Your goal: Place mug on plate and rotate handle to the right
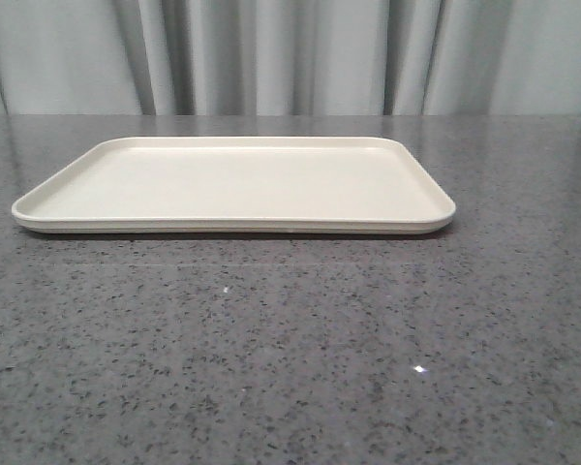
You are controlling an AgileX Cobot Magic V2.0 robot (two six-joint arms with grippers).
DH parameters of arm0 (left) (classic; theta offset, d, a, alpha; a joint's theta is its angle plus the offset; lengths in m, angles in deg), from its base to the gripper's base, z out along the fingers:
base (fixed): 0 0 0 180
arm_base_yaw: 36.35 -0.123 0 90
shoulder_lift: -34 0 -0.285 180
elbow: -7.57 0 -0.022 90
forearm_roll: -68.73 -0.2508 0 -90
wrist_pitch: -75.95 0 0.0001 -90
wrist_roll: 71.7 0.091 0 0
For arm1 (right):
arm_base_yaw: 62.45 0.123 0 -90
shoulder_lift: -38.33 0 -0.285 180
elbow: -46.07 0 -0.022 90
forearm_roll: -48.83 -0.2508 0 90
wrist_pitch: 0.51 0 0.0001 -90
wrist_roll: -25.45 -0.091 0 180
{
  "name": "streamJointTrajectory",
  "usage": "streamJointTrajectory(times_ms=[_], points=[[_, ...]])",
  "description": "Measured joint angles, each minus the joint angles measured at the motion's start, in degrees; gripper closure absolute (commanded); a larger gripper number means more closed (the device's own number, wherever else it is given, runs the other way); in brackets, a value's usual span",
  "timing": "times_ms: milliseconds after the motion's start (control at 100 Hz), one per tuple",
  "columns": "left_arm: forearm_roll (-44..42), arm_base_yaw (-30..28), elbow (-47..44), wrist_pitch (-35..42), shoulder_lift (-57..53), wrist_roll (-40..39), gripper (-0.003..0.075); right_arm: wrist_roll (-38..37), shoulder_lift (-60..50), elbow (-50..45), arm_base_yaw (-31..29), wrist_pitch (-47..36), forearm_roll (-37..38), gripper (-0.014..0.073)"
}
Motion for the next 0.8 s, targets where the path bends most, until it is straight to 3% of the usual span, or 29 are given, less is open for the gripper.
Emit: streamJointTrajectory(times_ms=[380, 800], points=[[0.0, 0.0, 18.5, -18.0, 18.9, 0.0, 0.0740, 1.5, 0.8, 0.7, 0.0, 0.2, 0.1, 0.0654], [0.0, 0.0, 26.8, -23.2, 25.6, 0.2, 0.0738, 1.5, 0.8, 0.8, 0.0, 0.2, 0.1, 0.0654]])
